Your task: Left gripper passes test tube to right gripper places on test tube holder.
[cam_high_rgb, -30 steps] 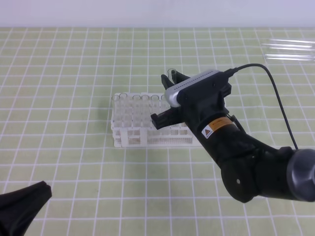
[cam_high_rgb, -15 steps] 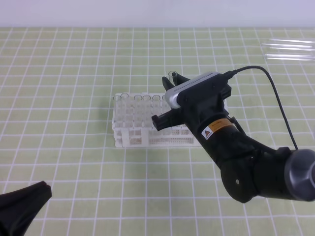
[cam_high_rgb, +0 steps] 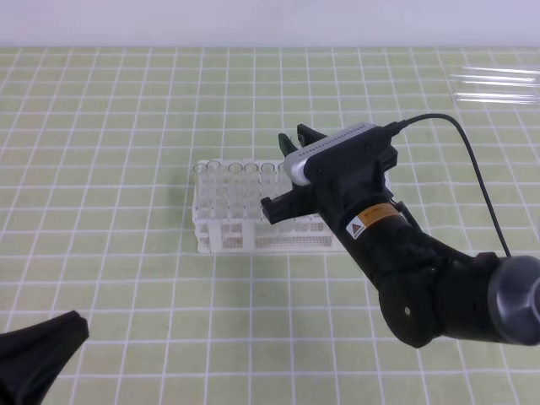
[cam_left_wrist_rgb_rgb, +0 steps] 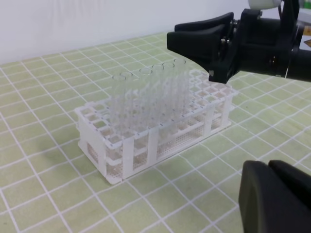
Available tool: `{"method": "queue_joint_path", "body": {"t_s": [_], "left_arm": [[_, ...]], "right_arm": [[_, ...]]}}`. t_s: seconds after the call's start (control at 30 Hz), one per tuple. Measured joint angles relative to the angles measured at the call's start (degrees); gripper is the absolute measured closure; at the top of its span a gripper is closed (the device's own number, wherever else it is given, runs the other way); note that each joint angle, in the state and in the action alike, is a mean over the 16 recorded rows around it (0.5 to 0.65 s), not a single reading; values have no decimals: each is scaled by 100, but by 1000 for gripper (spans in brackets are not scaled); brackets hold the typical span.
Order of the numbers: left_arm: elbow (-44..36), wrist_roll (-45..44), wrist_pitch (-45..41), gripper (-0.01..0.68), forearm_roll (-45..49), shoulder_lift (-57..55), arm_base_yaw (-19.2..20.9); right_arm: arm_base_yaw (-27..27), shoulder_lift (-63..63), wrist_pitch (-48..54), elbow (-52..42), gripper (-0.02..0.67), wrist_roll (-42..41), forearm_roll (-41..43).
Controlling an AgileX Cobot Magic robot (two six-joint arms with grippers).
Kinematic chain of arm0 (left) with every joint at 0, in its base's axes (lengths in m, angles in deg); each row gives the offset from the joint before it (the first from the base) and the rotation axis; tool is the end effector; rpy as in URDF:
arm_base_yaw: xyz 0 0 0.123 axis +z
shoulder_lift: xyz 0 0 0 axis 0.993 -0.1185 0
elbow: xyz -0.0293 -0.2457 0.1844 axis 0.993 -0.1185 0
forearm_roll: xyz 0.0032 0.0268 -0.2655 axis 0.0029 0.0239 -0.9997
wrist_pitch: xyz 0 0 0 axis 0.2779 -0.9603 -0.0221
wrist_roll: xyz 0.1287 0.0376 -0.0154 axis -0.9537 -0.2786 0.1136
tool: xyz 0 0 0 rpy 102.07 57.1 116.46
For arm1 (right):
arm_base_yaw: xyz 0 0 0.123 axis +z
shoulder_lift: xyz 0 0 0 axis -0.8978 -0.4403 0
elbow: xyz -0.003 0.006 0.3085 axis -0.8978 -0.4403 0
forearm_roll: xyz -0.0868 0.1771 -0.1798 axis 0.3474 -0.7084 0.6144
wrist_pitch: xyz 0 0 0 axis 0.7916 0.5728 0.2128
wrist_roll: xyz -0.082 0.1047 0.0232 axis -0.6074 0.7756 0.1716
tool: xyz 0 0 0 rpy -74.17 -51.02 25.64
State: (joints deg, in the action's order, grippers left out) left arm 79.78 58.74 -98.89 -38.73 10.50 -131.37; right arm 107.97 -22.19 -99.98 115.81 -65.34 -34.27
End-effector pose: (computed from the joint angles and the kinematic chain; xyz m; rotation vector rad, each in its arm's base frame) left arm 0.0925 -0.0770 0.2586 0.6478 1.6934 -0.4888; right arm 0.3342 0.2772 0.2278 -0.4383 1.5047 0.3716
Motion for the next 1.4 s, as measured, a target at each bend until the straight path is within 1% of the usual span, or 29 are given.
{"method": "queue_joint_path", "body": {"t_s": [0.53, 0.77, 0.93, 1.07, 1.27, 1.4], "left_arm": [[-3, 1, -194, 675, -14, 19, -3], [-5, 2, -214, 675, -23, 32, -4], [-5, 3, -219, 675, -25, 32, -4], [-5, 3, -221, 675, -23, 29, -4], [-5, 3, -223, 675, -23, 32, -4], [-5, 2, -220, 675, -23, 33, -5]], "right_arm": [[-7, 156, -115, -86, 444, 8, -104], [-7, 545, -126, -87, 424, -47, -244], [-7, 1054, 236, -91, 422, -394, -562], [-7, 1620, 835, -94, 452, -931, -961], [-42, 2691, 2037, -155, 537, -2072, -1740], [-135, 3412, 2587, -356, 598, -2942, -2257]]}}
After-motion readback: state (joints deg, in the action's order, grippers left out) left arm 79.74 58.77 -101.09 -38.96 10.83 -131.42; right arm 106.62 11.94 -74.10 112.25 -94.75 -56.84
